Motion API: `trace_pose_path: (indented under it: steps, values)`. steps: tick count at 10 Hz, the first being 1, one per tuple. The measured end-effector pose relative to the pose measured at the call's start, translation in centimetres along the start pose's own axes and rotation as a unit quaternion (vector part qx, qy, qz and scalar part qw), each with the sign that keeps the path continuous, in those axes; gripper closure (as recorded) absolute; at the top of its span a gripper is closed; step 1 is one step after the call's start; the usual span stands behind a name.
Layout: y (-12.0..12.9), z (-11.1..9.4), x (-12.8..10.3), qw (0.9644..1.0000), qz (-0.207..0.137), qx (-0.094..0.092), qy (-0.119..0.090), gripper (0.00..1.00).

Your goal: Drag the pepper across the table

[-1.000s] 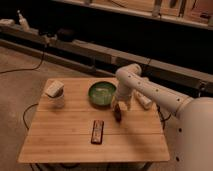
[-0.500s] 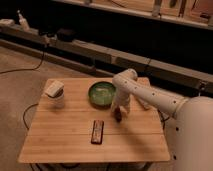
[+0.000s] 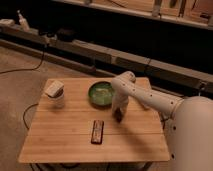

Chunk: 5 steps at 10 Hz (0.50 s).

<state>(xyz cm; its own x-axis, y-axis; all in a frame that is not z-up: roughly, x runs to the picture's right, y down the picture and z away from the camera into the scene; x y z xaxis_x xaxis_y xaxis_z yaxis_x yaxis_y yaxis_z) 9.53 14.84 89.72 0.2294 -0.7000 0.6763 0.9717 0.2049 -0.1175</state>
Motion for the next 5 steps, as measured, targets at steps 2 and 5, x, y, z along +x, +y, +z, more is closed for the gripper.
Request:
trace_pose_path:
  steps: [2,5]
  values:
    - [-0.7,-0.3,0.0,1.0,-0.004,0.004,0.003,0.73]
    - [-3.2,-1.1,0.0,0.9995,-0.03,0.012,0.006,0.73]
